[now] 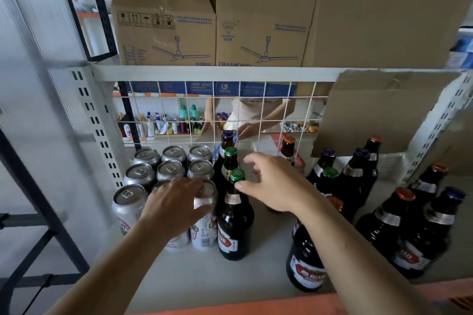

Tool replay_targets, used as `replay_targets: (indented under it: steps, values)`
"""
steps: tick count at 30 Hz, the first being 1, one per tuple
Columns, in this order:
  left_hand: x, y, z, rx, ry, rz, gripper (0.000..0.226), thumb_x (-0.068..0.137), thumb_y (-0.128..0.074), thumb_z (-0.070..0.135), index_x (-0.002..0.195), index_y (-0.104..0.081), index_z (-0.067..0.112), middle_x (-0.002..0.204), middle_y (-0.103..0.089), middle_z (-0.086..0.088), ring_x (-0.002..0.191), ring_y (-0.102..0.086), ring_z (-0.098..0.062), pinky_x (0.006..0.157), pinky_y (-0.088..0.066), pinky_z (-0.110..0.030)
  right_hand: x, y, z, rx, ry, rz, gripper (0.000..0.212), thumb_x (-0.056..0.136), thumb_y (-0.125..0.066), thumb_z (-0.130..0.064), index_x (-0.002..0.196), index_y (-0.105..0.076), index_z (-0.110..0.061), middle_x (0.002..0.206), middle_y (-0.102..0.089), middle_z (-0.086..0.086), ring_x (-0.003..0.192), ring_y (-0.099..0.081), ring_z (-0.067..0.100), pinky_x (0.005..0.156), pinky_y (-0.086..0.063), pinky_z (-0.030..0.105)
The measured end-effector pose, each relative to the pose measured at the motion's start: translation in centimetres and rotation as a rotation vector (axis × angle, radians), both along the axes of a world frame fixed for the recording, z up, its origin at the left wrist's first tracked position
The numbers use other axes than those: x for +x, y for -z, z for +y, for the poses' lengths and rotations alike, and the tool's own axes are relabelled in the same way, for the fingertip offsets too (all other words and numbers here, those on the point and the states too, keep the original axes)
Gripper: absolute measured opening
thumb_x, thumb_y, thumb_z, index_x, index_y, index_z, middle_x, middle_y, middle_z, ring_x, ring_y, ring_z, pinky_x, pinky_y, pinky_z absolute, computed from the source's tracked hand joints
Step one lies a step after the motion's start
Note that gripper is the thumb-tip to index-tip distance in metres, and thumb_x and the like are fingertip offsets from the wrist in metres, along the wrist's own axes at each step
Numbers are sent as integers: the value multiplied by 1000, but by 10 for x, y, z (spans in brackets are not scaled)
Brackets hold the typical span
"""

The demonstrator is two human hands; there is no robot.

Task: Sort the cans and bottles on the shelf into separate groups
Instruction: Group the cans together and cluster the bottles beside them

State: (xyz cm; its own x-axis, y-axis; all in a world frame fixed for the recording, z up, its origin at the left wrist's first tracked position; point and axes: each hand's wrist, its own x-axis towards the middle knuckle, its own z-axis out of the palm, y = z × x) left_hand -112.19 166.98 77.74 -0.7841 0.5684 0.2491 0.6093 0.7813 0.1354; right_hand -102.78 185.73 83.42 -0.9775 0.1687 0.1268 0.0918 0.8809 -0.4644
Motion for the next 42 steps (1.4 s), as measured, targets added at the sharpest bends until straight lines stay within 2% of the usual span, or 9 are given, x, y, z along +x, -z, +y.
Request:
replay_targets:
  steps: [7, 12, 17, 20, 23, 28, 30, 37, 42]
  values:
    - [6, -8, 2, -71, -17, -8, 42, 82, -57, 56, 118, -54, 36, 119, -60, 11, 109, -59, -14, 102, -37, -42, 26, -20, 49, 93, 202, 64, 48, 90, -62, -41, 131, -56, -18, 118, -64, 2, 101, -61, 19, 80, -45, 29]
    - [9, -20, 14, 134, -3, -155, 20, 87, -50, 27, 106, -57, 24, 93, -64, 2, 67, -59, -10, 56, -49, -28, 34, -14, 60, 57, 260, 104, 32, 88, -65, -36, 116, -63, -19, 100, -70, 0, 94, -64, 19, 81, -51, 34]
    - [18, -36, 29, 474, -27, -316, 45, 79, -54, 8, 123, -60, 21, 115, -67, 1, 97, -62, -14, 80, -47, -23, 23, -20, 46, -31, 111, 100, 31, 92, -62, -30, 120, -64, -18, 107, -67, -1, 96, -62, 14, 83, -48, 28]
    - [36, -31, 41, 537, 34, -284, 42, 79, -63, 21, 121, -58, 22, 110, -69, 5, 92, -65, -11, 76, -47, -21, -4, -33, 38, -10, 42, 35, 26, 95, -56, -23, 119, -64, -13, 112, -67, 4, 94, -63, 19, 84, -51, 32]
    - [44, -26, 53, 567, 33, -296, 46, 78, -67, 40, 119, -55, 24, 101, -69, 6, 85, -65, -9, 74, -53, -25, -49, -36, 33, -6, 19, -46, 25, 95, -55, -20, 118, -62, -12, 118, -64, 6, 84, -63, 19, 66, -48, 31]
    - [40, -24, 62, 543, -30, -301, 50, 79, -67, 44, 122, -53, 24, 101, -67, 2, 84, -63, -12, 68, -50, -23, -110, -23, 26, -57, -5, -57, 50, 96, -52, -18, 145, -41, -16, 149, -40, 12, 101, -55, 21, 67, -46, 26]
    - [36, -19, 60, 525, -45, -305, 42, 77, -69, 45, 111, -60, 22, 97, -70, 3, 81, -63, -10, 67, -52, -23, -122, -19, 25, -33, 0, -74, 56, 97, -50, -11, 150, -33, -19, 158, -22, 15, 116, -52, 24, 81, -52, 35]
    - [33, -3, 63, 548, -70, -277, 24, 74, -70, 46, 78, -56, 27, 75, -65, 9, 69, -59, -6, 56, -43, -15, -154, -6, 30, 44, -115, -123, 43, 96, -55, -15, 139, -50, -18, 136, -53, 13, 79, -62, 24, 60, -49, 30]
    - [30, 3, 69, 576, -107, -275, 27, 73, -70, 49, 76, -55, 27, 66, -58, 12, 61, -52, 4, 49, -37, -10, -159, -4, 31, -38, -125, -130, 26, 92, -65, -25, 117, -61, -18, 113, -63, 12, 67, -63, 21, 71, -61, 44]
